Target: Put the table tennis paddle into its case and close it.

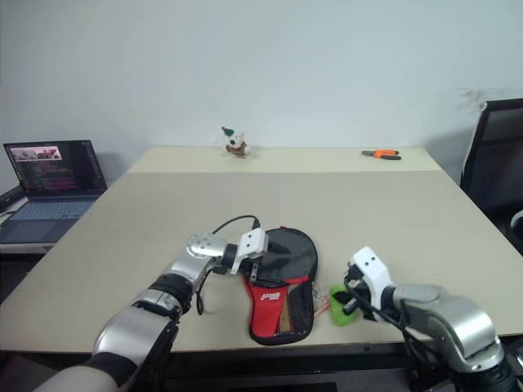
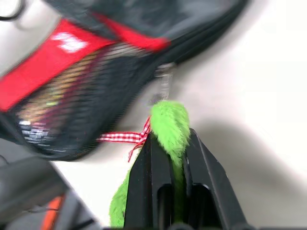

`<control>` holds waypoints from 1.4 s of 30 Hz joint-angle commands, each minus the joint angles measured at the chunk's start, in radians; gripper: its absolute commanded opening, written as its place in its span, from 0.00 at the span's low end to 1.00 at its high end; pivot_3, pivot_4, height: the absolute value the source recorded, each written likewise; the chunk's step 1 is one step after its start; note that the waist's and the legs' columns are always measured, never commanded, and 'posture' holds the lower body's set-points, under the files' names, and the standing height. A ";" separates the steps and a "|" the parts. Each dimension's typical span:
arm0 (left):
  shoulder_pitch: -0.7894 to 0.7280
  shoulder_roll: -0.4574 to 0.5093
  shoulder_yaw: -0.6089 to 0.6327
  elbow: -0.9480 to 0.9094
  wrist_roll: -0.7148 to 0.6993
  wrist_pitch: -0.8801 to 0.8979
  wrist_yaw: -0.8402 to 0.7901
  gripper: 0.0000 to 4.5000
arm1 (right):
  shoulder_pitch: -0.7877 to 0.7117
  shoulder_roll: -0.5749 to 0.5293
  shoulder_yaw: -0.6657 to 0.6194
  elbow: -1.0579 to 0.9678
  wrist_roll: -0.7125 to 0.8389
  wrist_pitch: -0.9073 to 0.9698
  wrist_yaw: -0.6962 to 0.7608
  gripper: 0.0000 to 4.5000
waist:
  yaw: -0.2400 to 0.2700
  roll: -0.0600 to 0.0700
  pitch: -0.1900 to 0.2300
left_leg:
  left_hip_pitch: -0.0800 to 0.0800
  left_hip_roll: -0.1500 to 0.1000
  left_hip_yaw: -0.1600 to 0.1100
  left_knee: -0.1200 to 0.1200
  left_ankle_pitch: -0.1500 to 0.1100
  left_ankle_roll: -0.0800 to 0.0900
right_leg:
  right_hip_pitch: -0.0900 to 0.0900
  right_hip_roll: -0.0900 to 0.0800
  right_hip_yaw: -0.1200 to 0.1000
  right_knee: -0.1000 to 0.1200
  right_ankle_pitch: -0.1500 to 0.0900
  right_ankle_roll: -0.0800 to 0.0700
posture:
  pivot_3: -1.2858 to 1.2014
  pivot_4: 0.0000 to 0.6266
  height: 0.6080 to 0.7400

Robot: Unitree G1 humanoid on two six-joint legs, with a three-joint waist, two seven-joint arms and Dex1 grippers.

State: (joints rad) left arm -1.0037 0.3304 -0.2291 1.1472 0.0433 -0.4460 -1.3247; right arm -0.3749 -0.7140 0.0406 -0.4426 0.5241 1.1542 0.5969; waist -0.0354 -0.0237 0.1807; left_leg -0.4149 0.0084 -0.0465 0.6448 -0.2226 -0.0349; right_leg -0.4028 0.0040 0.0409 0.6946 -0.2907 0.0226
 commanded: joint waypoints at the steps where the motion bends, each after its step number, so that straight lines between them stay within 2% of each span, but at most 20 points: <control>1: 0.056 0.008 -0.075 0.051 0.093 0.009 -0.062 1.00 | -0.051 -0.058 0.011 0.021 -0.013 -0.073 0.077 0.00 | 0.000 0.000 -0.002 | 0.000 0.001 0.000 0.000 0.000 0.000 | 0.000 0.001 0.000 0.000 0.000 0.000 | 0.52 0.24 1.00; 9: 0.055 -0.007 -0.084 0.067 0.124 0.015 -0.026 1.00 | -0.079 -0.133 0.046 0.007 -0.017 -0.127 0.186 0.00 | 0.000 0.000 -0.005 | 0.000 0.002 0.000 0.000 0.000 0.000 | 0.000 0.003 0.000 -0.001 0.000 -0.001 | 0.52 0.24 1.00; 14: 0.059 -0.017 -0.083 0.072 0.131 0.028 -0.010 1.00 | 0.022 -0.190 0.006 -0.152 0.063 -0.102 0.249 0.00 | 0.004 0.000 -0.007 | 0.001 0.002 -0.002 0.000 0.000 0.000 | 0.003 0.003 -0.001 -0.003 0.000 0.000 | 0.52 0.24 1.00; 19: 0.060 -0.022 -0.079 0.075 0.139 0.035 0.001 1.00 | 0.103 -0.229 -0.019 -0.281 0.133 -0.076 0.265 0.00 | 0.004 0.000 -0.008 | 0.016 0.003 -0.003 -0.002 -0.003 0.004 | 0.022 0.003 -0.002 -0.014 -0.001 0.000 | 0.52 0.24 1.00; 24: 0.060 -0.029 -0.081 0.078 0.146 0.037 0.014 1.00 | 0.157 -0.266 -0.027 -0.358 0.178 -0.073 0.273 0.00 | 0.005 -0.001 -0.008 | 0.016 0.003 -0.003 -0.002 -0.004 0.003 | 0.023 0.002 -0.002 -0.015 -0.001 0.001 | 0.52 0.24 1.00; 34: 0.056 -0.045 -0.082 0.088 0.159 0.036 0.061 1.00 | 0.268 -0.287 -0.048 -0.505 0.331 -0.044 0.262 0.00 | 0.006 -0.002 -0.017 | 0.019 0.004 -0.004 -0.002 -0.004 0.003 | 0.028 0.001 -0.002 -0.016 -0.001 0.001 | 0.52 0.24 1.00; 38: 0.044 -0.052 -0.074 0.094 0.157 0.043 0.091 1.00 | 0.299 -0.263 -0.041 -0.551 0.404 -0.031 0.214 0.00 | 0.007 -0.002 -0.018 | 0.019 0.004 -0.005 -0.002 -0.004 0.003 | 0.029 -0.001 -0.002 -0.017 -0.002 0.002 | 0.52 0.24 1.00; 42: 0.026 -0.058 -0.071 0.102 0.161 0.052 0.118 1.00 | 0.288 -0.194 0.018 -0.582 0.458 -0.016 0.121 0.00 | 0.008 -0.003 -0.018 | 0.019 0.003 -0.005 -0.002 -0.004 0.003 | 0.029 -0.003 -0.002 -0.017 -0.002 0.003 | 0.52 0.24 1.00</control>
State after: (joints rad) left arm -1.0097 0.2783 -0.2364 1.1865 0.1122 -0.4216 -1.2317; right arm -0.0870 -0.9352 0.0195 -0.9500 0.8912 1.1337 0.7272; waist -0.0277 -0.0266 0.1625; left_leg -0.3961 0.0117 -0.0511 0.6431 -0.2265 -0.0318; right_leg -0.3734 0.0000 0.0388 0.6773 -0.2932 0.0263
